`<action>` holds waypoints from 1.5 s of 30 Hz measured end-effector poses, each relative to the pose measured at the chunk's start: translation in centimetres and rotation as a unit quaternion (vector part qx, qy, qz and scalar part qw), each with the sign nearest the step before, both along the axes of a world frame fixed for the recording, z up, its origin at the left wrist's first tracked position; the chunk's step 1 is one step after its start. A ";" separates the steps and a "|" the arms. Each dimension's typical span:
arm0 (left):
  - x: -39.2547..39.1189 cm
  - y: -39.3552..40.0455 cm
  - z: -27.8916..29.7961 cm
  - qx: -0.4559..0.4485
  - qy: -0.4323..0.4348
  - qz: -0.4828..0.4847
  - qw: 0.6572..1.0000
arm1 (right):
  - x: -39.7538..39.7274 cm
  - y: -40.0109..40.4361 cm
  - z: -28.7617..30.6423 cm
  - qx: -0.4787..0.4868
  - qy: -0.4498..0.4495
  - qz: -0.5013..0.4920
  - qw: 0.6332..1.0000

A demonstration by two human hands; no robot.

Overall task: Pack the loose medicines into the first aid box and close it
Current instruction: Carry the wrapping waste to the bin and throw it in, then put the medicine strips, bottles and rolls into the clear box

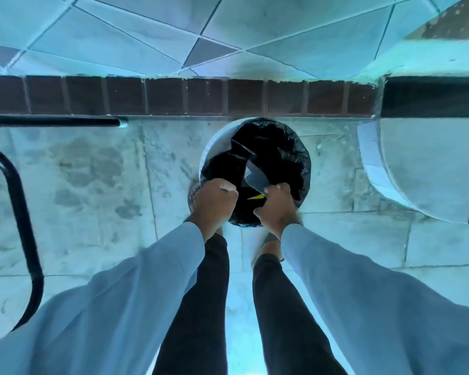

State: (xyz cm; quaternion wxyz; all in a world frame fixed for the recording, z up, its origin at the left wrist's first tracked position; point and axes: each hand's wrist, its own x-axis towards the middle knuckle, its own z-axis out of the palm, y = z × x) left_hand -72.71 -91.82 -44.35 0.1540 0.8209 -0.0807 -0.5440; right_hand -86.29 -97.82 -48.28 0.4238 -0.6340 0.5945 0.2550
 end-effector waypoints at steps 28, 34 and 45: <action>6.2 9.1 51.9 -0.391 -0.394 0.241 0.796 | 17.1 3.9 52.1 -0.227 -0.545 0.208 0.780; 6.7 26.9 66.5 -0.366 -0.605 0.233 0.668 | 20.3 18.0 69.1 -0.227 -0.665 0.308 0.641; 1.2 65.1 78.9 -0.200 -0.772 0.215 0.564 | 19.1 46.2 81.5 -0.259 -0.760 0.369 0.468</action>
